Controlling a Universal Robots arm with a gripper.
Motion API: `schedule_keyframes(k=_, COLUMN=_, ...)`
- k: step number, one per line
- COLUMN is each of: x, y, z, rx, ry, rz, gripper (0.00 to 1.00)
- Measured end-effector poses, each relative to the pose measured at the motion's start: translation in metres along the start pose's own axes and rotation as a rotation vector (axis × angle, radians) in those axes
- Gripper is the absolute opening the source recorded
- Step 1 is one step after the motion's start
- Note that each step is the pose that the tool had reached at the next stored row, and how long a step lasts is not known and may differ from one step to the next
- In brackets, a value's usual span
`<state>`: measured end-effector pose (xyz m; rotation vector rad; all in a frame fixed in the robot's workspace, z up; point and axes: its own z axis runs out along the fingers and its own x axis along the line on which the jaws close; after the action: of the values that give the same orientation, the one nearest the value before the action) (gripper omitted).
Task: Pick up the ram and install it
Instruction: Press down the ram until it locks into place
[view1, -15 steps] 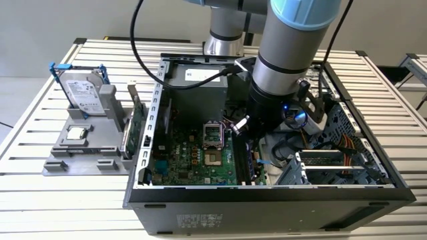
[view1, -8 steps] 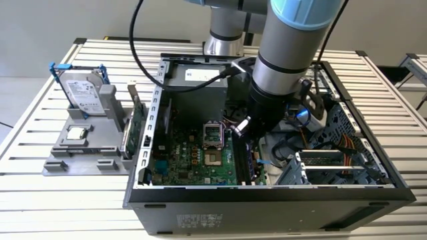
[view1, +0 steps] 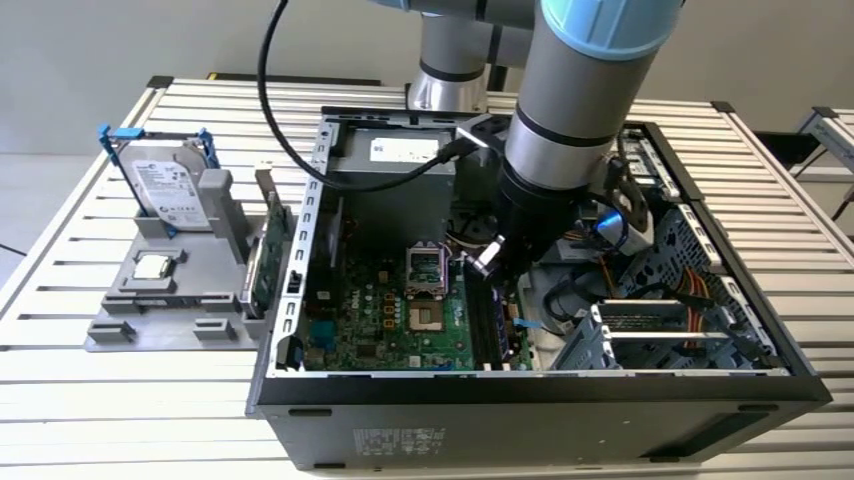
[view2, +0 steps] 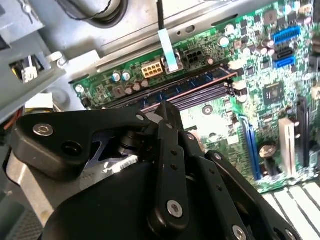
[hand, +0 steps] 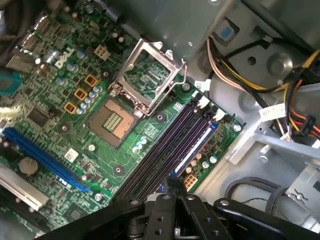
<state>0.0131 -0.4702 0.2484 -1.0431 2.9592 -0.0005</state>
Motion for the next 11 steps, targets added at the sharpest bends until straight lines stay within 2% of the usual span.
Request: schedule_keyframes(k=11, x=-0.0009, y=0.0011, z=0.0002, rx=-0.0006, ry=-0.0002, rz=-0.155, gripper=0.0)
